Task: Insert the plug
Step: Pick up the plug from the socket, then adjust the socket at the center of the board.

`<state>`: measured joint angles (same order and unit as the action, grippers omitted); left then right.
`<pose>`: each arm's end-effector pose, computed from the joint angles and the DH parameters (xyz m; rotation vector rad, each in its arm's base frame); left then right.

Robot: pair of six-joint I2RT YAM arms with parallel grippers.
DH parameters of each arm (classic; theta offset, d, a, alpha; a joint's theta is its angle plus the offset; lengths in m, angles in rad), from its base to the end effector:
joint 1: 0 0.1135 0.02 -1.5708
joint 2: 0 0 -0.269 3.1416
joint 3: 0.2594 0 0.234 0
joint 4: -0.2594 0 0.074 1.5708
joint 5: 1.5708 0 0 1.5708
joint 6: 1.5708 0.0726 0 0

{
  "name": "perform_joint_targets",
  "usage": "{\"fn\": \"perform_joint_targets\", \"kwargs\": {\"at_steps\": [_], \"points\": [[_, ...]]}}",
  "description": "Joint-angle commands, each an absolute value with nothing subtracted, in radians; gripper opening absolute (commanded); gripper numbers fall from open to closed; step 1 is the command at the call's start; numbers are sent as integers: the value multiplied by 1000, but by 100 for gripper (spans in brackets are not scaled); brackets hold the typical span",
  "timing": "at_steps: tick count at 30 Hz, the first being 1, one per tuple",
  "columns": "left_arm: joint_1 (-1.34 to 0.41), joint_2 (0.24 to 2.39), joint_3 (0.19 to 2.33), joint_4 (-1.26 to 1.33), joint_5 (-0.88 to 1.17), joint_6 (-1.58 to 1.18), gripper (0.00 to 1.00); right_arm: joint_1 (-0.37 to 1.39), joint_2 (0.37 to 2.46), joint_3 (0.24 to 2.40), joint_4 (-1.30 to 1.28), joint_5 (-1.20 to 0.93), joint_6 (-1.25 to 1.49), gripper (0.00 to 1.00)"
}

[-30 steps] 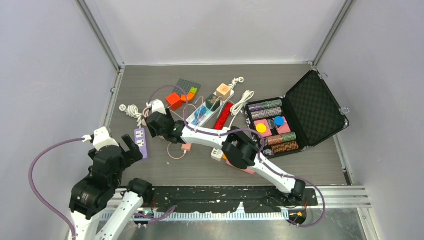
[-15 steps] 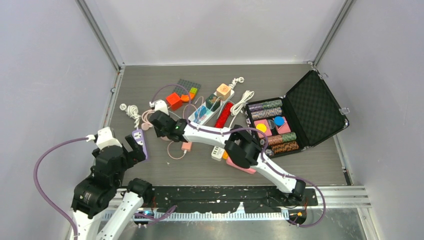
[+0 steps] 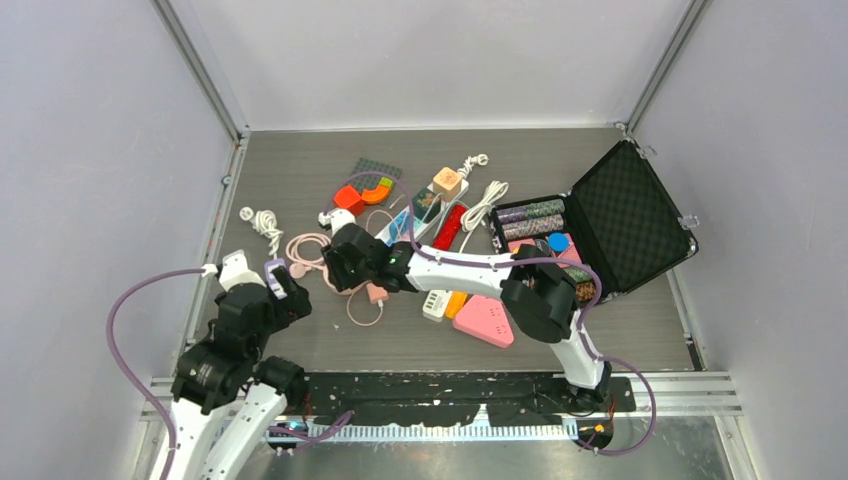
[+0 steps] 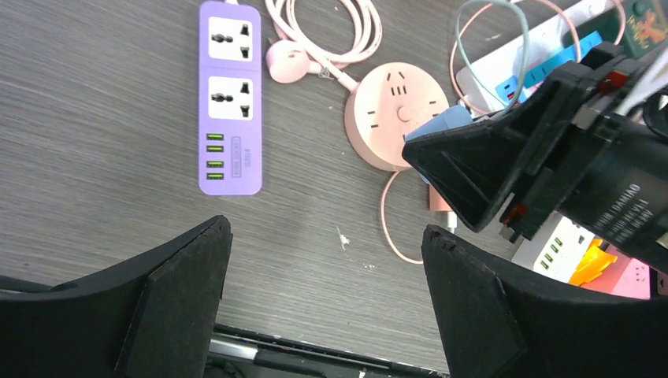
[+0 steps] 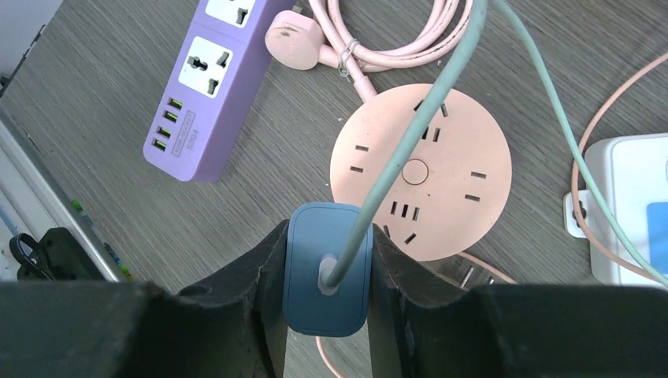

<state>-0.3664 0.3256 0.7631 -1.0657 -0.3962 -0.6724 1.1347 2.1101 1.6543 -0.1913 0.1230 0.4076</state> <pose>0.0648 0.0052 0.2669 -0.5418 2.0791 -0.1682 0.2210 0.4532 0.2106 -0.7541 2.1808 0.6983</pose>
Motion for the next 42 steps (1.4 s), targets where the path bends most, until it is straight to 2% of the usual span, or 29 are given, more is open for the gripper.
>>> {"fn": "perform_joint_targets", "kwargs": {"at_steps": [1,8,15,19,23,30,37,42], "points": [[-368,391,717,-905,-356,-705,88,1129,2030,1603,-82,96,377,5],[-302,508,648,-786,-287,-717,82,1106,2006,1569,-93,197,396,5],[-50,672,529,-561,-9,-762,83,1049,1966,1542,-151,294,348,5],[-19,831,564,-485,-33,-832,84,1029,1942,1523,-152,303,335,5],[-15,1008,623,-443,-141,-944,84,1029,1931,1517,-152,304,338,5],[-15,1270,778,-497,-229,-1180,81,1030,1905,1485,-150,297,339,5],[-57,1527,1035,-811,-308,-1393,81,1022,1887,1459,-149,301,331,5],[-98,1619,1077,-854,-320,-1457,77,1005,1884,1455,-150,296,333,5]]}}
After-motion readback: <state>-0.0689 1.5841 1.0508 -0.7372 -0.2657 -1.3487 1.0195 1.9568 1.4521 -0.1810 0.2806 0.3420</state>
